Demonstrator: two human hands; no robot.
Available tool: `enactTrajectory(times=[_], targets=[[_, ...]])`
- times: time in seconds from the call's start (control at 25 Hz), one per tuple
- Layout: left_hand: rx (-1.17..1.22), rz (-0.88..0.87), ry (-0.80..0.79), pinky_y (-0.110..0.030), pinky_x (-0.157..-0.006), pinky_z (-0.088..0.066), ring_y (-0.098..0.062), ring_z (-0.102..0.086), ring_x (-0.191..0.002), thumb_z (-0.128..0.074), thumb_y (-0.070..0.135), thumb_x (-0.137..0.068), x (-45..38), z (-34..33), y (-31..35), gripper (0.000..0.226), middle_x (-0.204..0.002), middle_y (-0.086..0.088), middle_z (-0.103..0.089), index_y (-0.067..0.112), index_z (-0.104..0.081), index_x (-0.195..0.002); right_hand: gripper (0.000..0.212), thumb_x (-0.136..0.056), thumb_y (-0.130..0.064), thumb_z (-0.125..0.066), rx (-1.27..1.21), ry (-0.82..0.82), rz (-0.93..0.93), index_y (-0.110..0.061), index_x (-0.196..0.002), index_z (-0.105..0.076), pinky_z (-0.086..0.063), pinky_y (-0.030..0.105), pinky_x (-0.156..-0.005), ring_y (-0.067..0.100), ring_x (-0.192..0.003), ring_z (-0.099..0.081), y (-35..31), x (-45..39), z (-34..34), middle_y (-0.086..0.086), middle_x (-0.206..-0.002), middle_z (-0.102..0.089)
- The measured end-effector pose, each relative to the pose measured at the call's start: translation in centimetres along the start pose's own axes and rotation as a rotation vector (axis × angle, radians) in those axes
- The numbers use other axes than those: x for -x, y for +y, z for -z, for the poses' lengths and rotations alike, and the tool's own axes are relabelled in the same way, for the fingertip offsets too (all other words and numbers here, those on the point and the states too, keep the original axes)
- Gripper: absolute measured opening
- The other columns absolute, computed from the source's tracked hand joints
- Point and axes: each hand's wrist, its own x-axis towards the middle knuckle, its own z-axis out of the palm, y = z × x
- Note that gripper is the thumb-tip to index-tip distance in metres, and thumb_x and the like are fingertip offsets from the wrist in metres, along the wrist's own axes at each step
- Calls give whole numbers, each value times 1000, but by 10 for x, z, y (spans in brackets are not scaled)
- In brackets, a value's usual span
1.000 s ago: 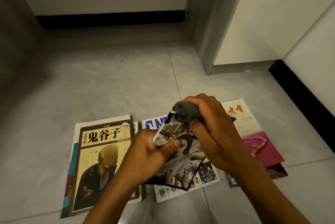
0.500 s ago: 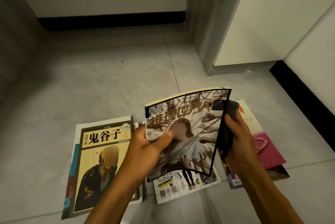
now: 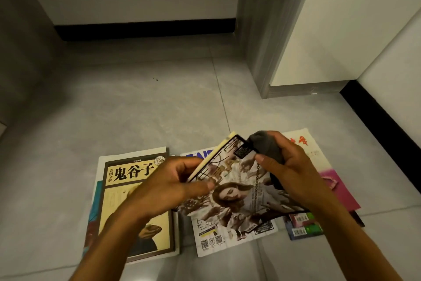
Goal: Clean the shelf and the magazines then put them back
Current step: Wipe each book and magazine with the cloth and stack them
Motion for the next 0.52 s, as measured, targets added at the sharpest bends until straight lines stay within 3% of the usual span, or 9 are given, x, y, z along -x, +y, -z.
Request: enactTrajectory(times=[0.08,0.12,0.24,0.28,0.4,0.52], targets=[[-113,-23,155,-33,-75,-60,-9,-72,-81,-73,24,-82,-8,-16,-8,17,-90,8,-75,24,-69,-99,30,-95,-17,-58,79,-23,65,-35,-118,-55,-52,24,-69,6,-85,-64,-9,-4,-21,-18,-96,-66],[-129,-45,253,-35,-75,-60,-7,-72,-78,-72,27,-82,-11,-22,-12,13,-87,10,-75,26,-70,-94,27,-95,-24,-55,110,48,103,-34,-120,-54,-51,26,-70,6,-84,-63,-12,-4,-32,-15,-97,-65],[-96,-90,385,-30,-69,-60,-3,-71,-72,-69,29,-84,-14,-32,-18,3,-81,15,-74,28,-70,-86,32,-89,-35,-46,150,469,174,-38,-121,-48,-54,42,-72,16,-87,-59,-23,4,-53,-11,-103,-59],[-103,-110,388,-27,-66,-60,-2,-71,-71,-68,32,-83,-14,-32,-19,3,-80,16,-74,29,-70,-85,36,-89,-34,-44,162,533,201,-38,-125,-46,-54,43,-76,16,-93,-58,-28,6,-59,-10,-109,-57],[-148,-216,365,-25,-64,-58,-3,-70,-68,-62,45,-80,-11,-33,-16,18,-76,12,-73,28,-69,-81,45,-90,-28,-41,269,410,319,-29,-135,-40,-50,46,-95,10,-117,-51,-39,9,-84,-6,-129,-54],[-64,-230,425,-33,-64,-60,-10,-72,-69,-63,42,-76,-8,-30,-17,25,-76,5,-74,19,-71,-81,44,-90,-28,-39,349,355,299,-22,-133,-46,-46,51,-100,10,-119,-47,-16,3,-76,-6,-124,-55]])
